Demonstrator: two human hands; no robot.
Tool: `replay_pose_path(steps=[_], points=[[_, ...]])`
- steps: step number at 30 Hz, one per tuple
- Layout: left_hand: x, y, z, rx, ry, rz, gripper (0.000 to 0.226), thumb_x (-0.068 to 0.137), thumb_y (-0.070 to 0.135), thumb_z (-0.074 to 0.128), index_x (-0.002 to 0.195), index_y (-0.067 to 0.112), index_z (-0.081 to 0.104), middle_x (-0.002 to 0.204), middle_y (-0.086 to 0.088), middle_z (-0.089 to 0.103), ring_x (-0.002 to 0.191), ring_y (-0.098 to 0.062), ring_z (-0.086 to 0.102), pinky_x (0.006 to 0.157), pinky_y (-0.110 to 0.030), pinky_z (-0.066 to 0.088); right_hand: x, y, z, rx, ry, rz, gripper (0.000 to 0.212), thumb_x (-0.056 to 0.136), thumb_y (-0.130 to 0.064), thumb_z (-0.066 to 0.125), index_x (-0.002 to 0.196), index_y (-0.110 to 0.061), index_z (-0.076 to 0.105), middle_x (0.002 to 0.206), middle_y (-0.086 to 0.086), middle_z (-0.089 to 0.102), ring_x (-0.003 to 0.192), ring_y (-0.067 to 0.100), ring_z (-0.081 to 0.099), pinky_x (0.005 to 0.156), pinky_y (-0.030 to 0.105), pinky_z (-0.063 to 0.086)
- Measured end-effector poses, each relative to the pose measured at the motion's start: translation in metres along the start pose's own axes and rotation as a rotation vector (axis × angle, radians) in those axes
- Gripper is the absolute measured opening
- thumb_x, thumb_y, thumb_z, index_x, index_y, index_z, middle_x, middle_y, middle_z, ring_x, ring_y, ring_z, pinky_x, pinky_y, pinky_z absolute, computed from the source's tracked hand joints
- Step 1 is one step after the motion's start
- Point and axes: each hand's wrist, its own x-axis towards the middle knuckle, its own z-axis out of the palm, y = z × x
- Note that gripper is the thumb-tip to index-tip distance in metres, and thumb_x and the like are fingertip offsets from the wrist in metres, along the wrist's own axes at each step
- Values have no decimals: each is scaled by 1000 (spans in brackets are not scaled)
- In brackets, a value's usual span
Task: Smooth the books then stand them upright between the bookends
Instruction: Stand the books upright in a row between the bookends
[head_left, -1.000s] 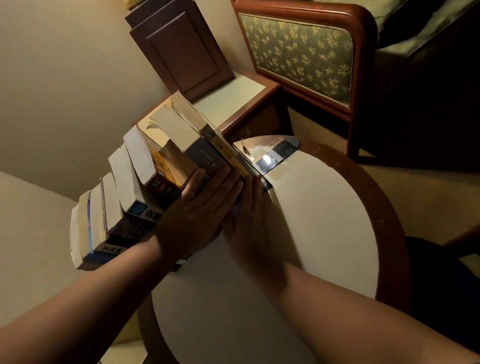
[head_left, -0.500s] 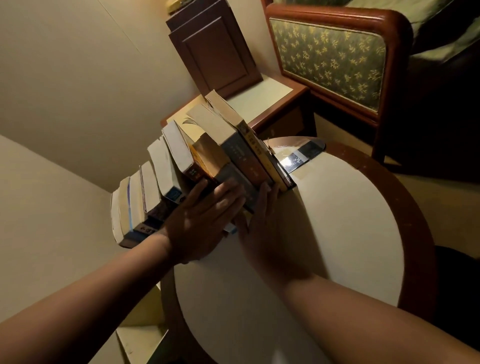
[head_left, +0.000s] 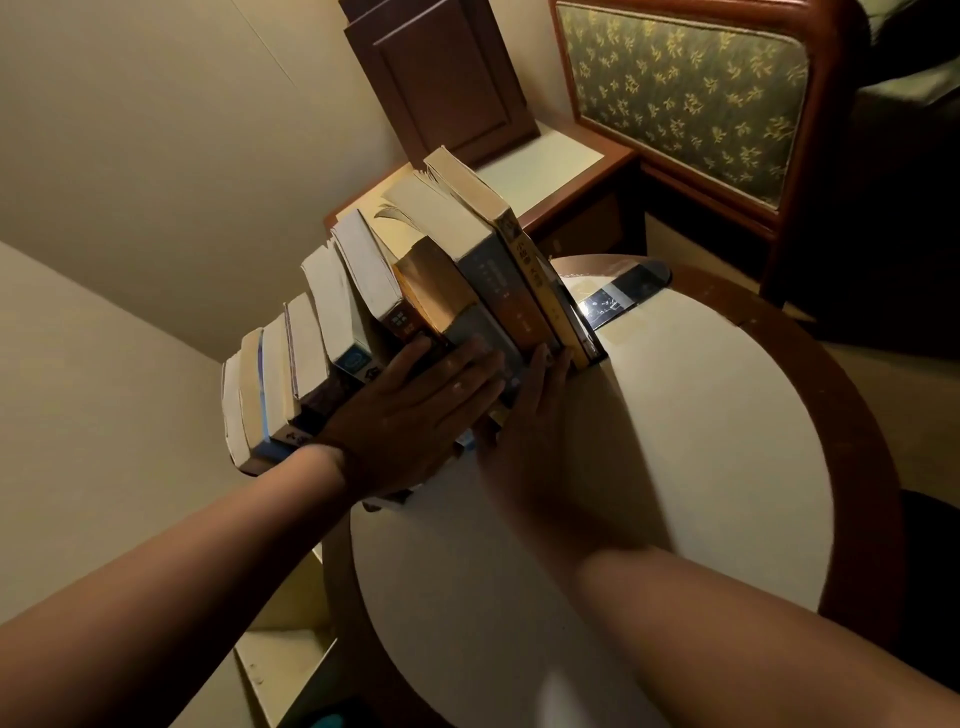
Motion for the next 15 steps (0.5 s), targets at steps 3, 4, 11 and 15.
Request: replay_pose_path(steps=[3,4,11,15], points=[[0,0,-10,-106,160,-18,55,102,22,30,154,9,20,161,-14,11,151,-35,8,119,-60,16,-2,1,-4,8,-2,-27,97,85,-43,75,155,-5,20,163,19,8,150,34,14,117,33,17],[-2,0,-14,-128,218,-20,54,100,18,35,152,10,27,159,-13,20,150,-33,17,117,-59,22,-4,1,-4,-8,4,-45,96,86,-51,70,155,-5,21,163,19,10,150,35,16,119,36,18],[-46,0,-19,-61,169,-4,61,94,18,43,154,11,33,161,-13,25,149,-33,22,115,-59,30,-18,-11,3,42,-69,-45,113,80,-72,55,155,0,12,163,21,7,150,35,13,117,50,27],[-66,-2,-13,-61,114,-24,69,98,20,39,158,10,7,165,-14,-5,152,-35,10,118,-57,24,-19,-9,11,12,-68,-27,116,78,-78,49,156,-2,10,164,19,4,151,33,9,119,49,25]])
